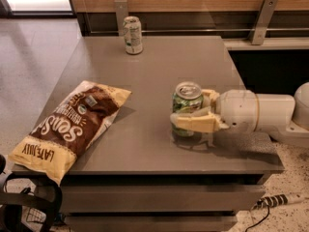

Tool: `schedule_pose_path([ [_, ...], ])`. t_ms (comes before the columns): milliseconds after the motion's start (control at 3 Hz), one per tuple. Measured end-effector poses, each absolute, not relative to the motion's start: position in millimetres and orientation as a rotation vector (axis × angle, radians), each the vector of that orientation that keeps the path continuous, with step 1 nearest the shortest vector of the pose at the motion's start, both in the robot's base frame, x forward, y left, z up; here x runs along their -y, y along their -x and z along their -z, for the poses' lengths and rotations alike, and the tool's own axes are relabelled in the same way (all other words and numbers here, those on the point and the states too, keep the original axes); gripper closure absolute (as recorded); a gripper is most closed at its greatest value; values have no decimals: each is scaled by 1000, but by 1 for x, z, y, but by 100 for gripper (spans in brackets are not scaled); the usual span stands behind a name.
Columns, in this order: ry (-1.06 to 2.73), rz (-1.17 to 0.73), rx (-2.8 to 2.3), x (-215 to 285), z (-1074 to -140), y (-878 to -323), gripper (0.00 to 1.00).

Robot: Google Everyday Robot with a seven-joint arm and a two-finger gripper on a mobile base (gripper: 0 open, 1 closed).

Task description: Move green can near 7up can

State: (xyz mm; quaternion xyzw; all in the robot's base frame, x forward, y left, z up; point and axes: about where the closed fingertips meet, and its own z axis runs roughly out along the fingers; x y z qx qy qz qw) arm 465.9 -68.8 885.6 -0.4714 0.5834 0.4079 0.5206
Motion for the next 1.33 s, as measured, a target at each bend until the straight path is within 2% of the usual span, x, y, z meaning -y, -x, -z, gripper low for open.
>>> schedule_pose_path([
  [667,1058,-823,-1479,144,-942,-594,100],
  [1000,1009,-742,-1483,153,-967,-640,100],
  [1333,884,-686,-1508,141,-980,-707,100],
])
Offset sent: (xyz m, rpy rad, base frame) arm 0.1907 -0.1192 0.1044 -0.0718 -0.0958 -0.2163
